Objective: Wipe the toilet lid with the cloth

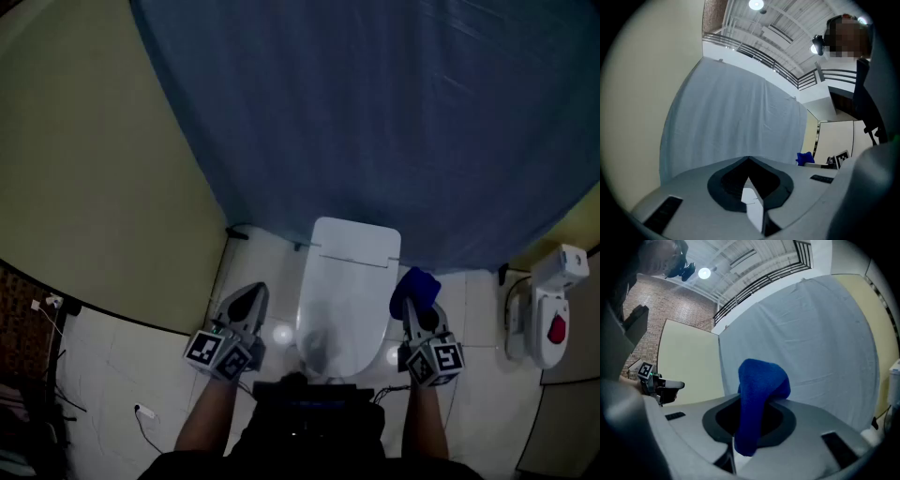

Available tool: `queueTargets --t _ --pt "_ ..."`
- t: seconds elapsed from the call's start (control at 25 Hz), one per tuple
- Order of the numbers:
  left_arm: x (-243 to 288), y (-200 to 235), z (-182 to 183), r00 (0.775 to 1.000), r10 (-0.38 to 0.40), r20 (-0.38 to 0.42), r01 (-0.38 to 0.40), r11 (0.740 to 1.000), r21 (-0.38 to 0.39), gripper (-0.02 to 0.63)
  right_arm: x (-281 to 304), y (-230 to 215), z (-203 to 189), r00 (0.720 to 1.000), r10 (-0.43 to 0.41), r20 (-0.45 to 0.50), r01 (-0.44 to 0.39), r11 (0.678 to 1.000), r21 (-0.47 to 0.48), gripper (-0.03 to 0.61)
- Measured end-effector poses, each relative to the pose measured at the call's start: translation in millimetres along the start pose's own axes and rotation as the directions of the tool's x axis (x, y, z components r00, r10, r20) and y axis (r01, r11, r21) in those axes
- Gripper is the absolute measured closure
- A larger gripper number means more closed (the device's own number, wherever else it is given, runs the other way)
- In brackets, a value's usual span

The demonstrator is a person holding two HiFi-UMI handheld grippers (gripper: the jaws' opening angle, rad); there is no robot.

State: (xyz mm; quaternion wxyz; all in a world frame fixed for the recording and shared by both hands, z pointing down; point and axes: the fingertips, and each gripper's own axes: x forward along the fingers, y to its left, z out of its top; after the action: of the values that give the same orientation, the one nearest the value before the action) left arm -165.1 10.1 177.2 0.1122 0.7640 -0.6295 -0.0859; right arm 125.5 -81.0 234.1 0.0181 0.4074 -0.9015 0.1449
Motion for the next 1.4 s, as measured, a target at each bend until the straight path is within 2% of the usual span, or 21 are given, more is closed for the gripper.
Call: queueTargets --t 0.16,0.28,0.52,0.68,0.8,0.92,1.16,1.4 --pt "36.4 49.8 -5.1 1.0 0.001 -0.017 -0.001 1.0 0.002 0.614 61.6 7.7 -7.7 1.0 0.007 -0.012 -0.007 1.0 -0.021 0.512" --pt "62.8 88.7 -19.4 0.998 0.0 -0.065 0.0 1.0 -0.011 0.614 103.1 15.3 -25.0 0.998 -0.001 -0.058 0.0 1.0 -0.025 0.512" --pt "115.8 147.9 -67.2 0.983 -0.03 -0.179 0.02 0.998 -0.057 0.614 176.4 19.8 -77.7 0.99 -0.016 -0.142 0.015 1.0 -0.01 0.512" --pt "142.1 178.2 -118.9 0.964 -0.035 -0.263 0.013 0.996 -0.086 0.614 227.0 16.9 -133.3 0.975 0.0 -0.221 0.004 1.0 0.016 0.512" --pt "158.1 191.3 -160.5 0.955 -0.024 -0.297 -0.015 0.992 -0.128 0.614 256.0 17.6 -182.4 0.955 0.031 -0.294 -0.021 0.999 0.039 0.512" --pt "162.3 200.0 -211.0 0.936 -0.023 -0.35 -0.041 0.984 -0.173 0.614 278.7 19.2 -232.7 0.923 0.063 -0.381 -0.043 0.997 0.059 0.512" --pt "167.5 235.2 -314.6 0.892 0.029 -0.45 -0.136 0.969 -0.207 0.614 348.7 15.8 -327.4 0.885 0.104 -0.454 -0.069 0.993 0.095 0.512" --pt "160.8 249.5 -368.8 0.858 0.07 -0.508 -0.214 0.949 -0.231 0.614 403.5 38.4 -385.8 0.838 0.179 -0.515 -0.135 0.983 0.122 0.512"
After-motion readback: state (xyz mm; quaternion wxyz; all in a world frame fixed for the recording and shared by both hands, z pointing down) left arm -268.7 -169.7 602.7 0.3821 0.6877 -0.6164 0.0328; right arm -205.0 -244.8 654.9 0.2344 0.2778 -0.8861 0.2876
